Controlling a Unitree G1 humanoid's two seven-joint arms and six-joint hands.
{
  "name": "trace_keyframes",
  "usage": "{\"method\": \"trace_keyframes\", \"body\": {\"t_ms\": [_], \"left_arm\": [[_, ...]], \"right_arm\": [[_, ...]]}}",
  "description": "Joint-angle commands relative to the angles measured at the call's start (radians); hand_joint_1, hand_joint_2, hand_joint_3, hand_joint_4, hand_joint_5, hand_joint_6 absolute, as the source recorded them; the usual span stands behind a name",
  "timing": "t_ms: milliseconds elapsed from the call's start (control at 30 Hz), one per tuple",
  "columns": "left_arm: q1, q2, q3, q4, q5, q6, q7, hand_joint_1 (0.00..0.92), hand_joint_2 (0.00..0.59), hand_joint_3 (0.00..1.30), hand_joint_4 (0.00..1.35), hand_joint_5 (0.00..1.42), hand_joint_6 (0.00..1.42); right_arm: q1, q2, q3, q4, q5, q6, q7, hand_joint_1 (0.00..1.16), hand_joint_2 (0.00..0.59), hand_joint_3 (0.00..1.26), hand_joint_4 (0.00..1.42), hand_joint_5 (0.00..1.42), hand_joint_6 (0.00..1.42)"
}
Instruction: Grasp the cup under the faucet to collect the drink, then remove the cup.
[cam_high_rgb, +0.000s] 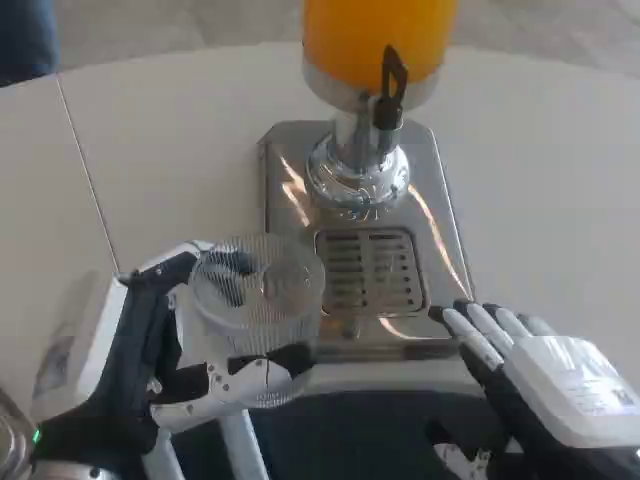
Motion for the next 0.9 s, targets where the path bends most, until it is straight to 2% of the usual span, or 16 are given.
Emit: {"method": "trace_keyframes", "body": {"t_ms": [33, 467, 900], "left_arm": [[0.006, -0.003, -0.007, -0.026, -0.011, -0.031, -0.004, 0.542, 0.07, 0.93, 1.17, 1.38, 1.42], [0.0, -0.002, -0.008, -0.02, -0.01, -0.028, -0.008, 0.542, 0.07, 0.93, 1.17, 1.38, 1.42], [-0.046, -0.025, -0.037, 0.024, 0.011, -0.02, 0.01, 0.542, 0.071, 0.93, 1.17, 1.38, 1.42]], "right_arm": [[0.008, -0.001, 0.003, -0.003, 0.006, 0.002, -0.002, 0.56, 0.458, 0.04, 0.0, 0.0, 0.0], [0.012, 0.003, 0.012, -0.006, 0.005, 0.008, 0.003, 0.56, 0.458, 0.04, 0.0, 0.0, 0.0], [-0.004, -0.002, 0.015, -0.01, 0.008, 0.013, 0.019, 0.56, 0.458, 0.04, 0.0, 0.0, 0.0]]}}
